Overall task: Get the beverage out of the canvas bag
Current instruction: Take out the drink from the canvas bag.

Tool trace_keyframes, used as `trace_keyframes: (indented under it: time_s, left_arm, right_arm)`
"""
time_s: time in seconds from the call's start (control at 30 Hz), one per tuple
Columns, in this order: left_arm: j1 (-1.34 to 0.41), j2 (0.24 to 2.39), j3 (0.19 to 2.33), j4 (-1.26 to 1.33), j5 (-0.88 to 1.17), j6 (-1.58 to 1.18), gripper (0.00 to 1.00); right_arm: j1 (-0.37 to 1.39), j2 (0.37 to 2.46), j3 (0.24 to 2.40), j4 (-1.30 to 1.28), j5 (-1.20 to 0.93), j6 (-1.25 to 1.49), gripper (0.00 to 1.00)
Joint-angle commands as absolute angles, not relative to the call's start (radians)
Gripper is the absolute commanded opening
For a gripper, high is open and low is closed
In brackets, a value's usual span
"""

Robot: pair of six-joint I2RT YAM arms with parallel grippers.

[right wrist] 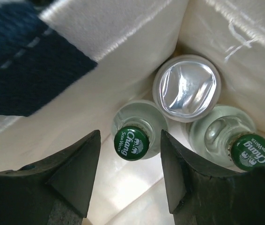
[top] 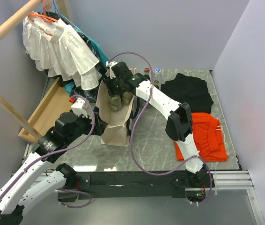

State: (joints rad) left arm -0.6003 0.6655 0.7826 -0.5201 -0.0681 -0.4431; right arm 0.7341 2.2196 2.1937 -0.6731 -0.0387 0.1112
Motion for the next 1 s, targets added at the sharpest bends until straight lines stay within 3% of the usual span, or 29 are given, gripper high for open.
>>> trace_keyframes:
  time_s: [0.0,0.2,0.27,0.97]
  left_arm:
    - [-0.607,0.663,0.781,-0.506,-0.071,-0.453,0.96]
    - [-0.607,0.666,0.781,-0.506,-0.069,-0.453,0.96]
    - [-0.607,0.667,0.782,-0.508,-0.069,-0.453,0.96]
    - [-0.612,0.66,0.782,-0.509,-0.077,-0.454,0.96]
  right_arm:
    - [0.729,2.224,2.246,-0.677,-0.037,0.107,0.6]
    - [0.729,2.232,2.247,-0.672,-0.043,0.107,0.57]
    - [0.729,2.24,2.259,-0.678,-0.046,0.106,0.51]
    - [0.727,2.273,2.278,-0.695,-0.023,0.1,0.53]
